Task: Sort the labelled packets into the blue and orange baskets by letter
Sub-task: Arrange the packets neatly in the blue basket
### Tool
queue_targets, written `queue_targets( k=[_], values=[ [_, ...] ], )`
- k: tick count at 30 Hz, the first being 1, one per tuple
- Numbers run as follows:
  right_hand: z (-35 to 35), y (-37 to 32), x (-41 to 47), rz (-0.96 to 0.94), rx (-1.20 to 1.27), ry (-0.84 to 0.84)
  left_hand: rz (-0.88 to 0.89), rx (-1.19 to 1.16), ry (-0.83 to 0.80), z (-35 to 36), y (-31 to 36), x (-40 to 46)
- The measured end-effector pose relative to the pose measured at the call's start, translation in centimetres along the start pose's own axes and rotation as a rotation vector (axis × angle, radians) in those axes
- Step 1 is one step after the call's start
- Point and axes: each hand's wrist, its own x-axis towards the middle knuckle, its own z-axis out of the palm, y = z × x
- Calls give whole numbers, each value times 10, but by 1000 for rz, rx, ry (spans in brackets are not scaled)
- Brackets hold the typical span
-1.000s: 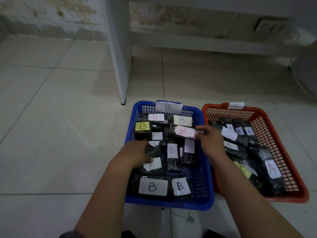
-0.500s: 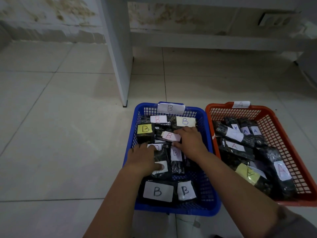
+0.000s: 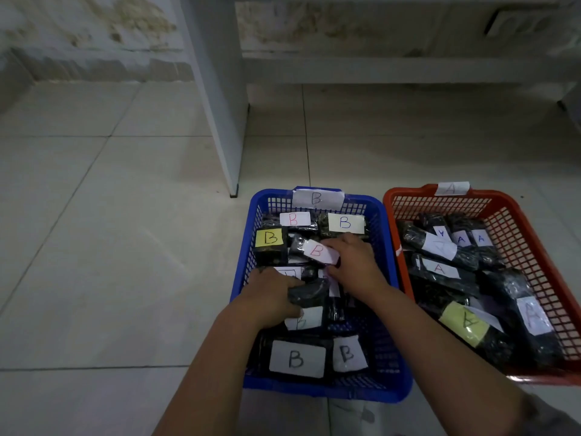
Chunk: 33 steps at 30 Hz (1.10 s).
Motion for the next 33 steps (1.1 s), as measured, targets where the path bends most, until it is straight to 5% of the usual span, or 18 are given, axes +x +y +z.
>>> queue_targets(
  k=[2,5,9,13,16,23,28,33],
  values=[
    [-10,-1,-7,91,273,-16,30,-34,-16,0,2,-2],
    [-25,-8,-19,280,776,-271,78,-33,-40,-2,8,-8],
    [-26,-8,-22,321,685,-393,56,-55,36,0,4,-19],
    [-37,-4,-33,361,918,-468,-18,-230,139,-1,0,-33],
    [-40,2,-50,288,841,-484,-41,-429,231,1,2,-30],
    [-53,-3,-63,308,898,-201,-59,-826,352,14,14,-18],
    [-83,10,-53,352,804,-21,-108,-288,604,16,-6,-8],
    [-86,17,-41,324,607,71,-178,-122,313,43,-8,8]
  ],
)
